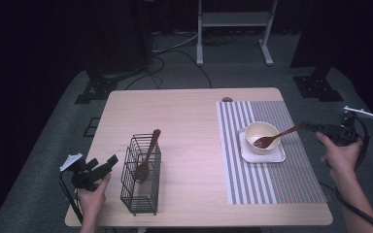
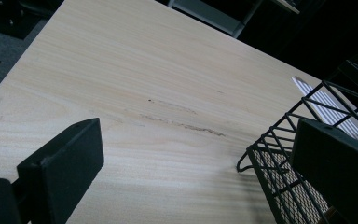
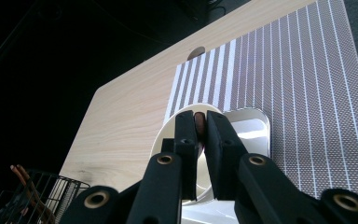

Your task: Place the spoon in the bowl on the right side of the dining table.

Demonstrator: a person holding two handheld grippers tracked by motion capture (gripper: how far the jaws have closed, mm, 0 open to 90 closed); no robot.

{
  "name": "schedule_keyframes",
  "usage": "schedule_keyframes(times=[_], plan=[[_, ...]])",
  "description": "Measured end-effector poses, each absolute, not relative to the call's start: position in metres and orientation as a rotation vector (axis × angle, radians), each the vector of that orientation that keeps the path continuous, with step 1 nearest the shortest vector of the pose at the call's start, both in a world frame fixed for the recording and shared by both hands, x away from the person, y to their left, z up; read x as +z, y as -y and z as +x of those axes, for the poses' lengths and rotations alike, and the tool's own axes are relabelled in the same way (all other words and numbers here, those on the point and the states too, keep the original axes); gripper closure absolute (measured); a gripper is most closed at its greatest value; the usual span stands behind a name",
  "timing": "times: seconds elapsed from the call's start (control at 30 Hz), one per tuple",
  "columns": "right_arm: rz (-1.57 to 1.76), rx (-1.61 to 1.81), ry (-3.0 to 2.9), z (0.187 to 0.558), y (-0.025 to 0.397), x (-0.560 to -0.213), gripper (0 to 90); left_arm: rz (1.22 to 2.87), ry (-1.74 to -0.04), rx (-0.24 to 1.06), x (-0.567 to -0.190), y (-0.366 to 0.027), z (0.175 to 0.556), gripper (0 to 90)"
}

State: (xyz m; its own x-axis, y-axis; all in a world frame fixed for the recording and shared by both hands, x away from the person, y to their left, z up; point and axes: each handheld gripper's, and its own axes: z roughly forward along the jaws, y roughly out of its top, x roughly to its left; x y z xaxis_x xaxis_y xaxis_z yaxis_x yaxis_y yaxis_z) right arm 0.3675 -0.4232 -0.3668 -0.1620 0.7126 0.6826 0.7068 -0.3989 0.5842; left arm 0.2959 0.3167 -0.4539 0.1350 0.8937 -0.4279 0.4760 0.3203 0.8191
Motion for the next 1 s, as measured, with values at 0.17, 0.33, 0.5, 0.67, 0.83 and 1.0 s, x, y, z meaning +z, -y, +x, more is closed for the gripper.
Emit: schedule_keyframes(times=[0.17,0.33,0.5,0.67,0.83,1.0], plan=[[2.036,1.658,-1.729,0.368,0.422,-0.369,82.2,1.311,-1.503,0.482,-0.454,-0.317,0.296,1.7],[2.043,1.661,-1.736,0.37,0.42,-0.373,82.0,1.309,-1.503,0.482,-0.454,-0.317,0.296,1.7],[2.046,1.663,-1.738,0.371,0.419,-0.376,81.8,1.311,-1.503,0.482,-0.454,-0.317,0.296,1.7],[2.05,1.665,-1.736,0.371,0.419,-0.378,81.8,1.31,-1.503,0.482,-0.454,-0.317,0.296,1.7],[2.053,1.664,-1.739,0.372,0.418,-0.38,81.6,1.312,-1.503,0.483,-0.454,-0.317,0.296,1.7],[2.057,1.664,-1.738,0.373,0.418,-0.381,81.5,1.311,-1.503,0.483,-0.454,-0.317,0.296,1.7]])
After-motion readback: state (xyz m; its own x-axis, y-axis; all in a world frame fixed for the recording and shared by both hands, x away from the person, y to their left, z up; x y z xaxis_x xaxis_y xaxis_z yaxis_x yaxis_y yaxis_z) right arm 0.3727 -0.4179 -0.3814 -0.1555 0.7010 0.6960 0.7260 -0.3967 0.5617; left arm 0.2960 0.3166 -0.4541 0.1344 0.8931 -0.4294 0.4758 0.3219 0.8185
